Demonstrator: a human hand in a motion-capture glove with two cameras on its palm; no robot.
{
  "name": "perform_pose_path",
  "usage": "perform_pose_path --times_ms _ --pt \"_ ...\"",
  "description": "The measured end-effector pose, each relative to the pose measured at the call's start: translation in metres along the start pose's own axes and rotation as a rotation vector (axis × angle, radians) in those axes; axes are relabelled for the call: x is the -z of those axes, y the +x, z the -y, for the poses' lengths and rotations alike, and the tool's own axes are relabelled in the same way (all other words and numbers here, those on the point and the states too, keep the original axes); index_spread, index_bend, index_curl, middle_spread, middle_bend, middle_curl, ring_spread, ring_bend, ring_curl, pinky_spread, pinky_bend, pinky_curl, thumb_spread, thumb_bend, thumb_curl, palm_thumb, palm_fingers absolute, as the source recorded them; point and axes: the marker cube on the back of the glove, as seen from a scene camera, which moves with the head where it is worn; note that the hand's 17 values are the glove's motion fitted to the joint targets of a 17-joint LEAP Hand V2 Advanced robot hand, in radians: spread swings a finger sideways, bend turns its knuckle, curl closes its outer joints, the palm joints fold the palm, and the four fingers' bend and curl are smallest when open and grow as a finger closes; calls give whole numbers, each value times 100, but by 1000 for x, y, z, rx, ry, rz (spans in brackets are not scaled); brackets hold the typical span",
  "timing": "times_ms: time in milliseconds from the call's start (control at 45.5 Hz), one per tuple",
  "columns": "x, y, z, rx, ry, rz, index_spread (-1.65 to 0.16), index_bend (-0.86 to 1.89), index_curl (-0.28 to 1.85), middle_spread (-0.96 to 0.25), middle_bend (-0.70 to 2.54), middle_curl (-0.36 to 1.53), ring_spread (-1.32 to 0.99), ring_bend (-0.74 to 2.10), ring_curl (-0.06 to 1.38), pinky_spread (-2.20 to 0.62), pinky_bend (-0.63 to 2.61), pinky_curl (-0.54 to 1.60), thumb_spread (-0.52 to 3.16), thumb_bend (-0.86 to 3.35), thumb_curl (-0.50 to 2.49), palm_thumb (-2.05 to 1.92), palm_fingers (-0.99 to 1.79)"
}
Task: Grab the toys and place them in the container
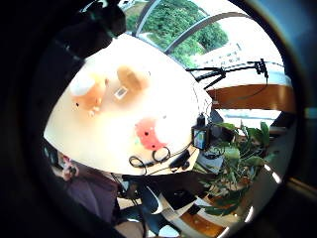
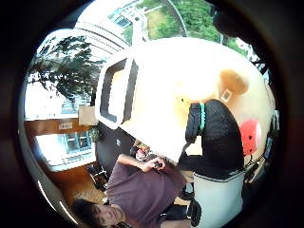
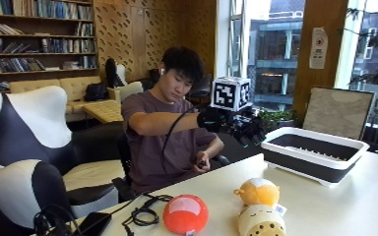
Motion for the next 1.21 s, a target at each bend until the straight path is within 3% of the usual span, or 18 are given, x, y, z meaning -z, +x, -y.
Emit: perform_pose_path --times_ms 44,198,242,461,527,549,615,637,879,1033,1208 --pt "1 2 1 -6 -1 -3 -11 20 5 -5 -2 -2 -6 38 6 -1 56 13 51 18 3 21 26" --pt "13 16 4 -45 -7 -5 -19 16 12 -11 18 5 -10 45 13 -1 66 22 101 25 9 23 19" --pt "17 19 4 -60 -10 -4 -20 20 14 -9 3 3 -11 50 15 -1 71 24 111 25 11 22 11" --pt "36 43 0 -154 -11 -51 -23 19 21 -11 23 9 -12 55 18 -1 77 28 141 26 17 17 6" --pt "38 50 -2 -177 -15 -49 -23 19 23 -13 23 12 -12 55 18 0 77 28 146 25 19 15 5" --pt "38 53 -2 -187 -17 -48 -24 23 25 -9 8 9 -11 59 20 -1 81 29 147 25 19 15 -2" --pt "39 66 -6 -226 -28 -40 -24 24 27 -8 9 10 -11 62 21 0 83 30 151 25 21 14 -3" --pt "39 71 -8 -240 -33 -38 -24 21 27 -11 24 13 -11 58 20 0 79 29 151 25 21 13 2" --pt "19 115 -32 -354 -84 -41 -24 11 28 -11 21 20 -7 53 20 2 85 32 153 19 24 4 -9" --pt "-20 137 -43 -388 -126 -35 -23 9 25 -8 19 23 -5 52 20 3 90 34 151 15 25 0 -10" --pt "-101 157 -58 -417 -292 -59 -22 8 23 -5 17 25 -2 51 21 4 99 36 144 9 26 -1 -14"
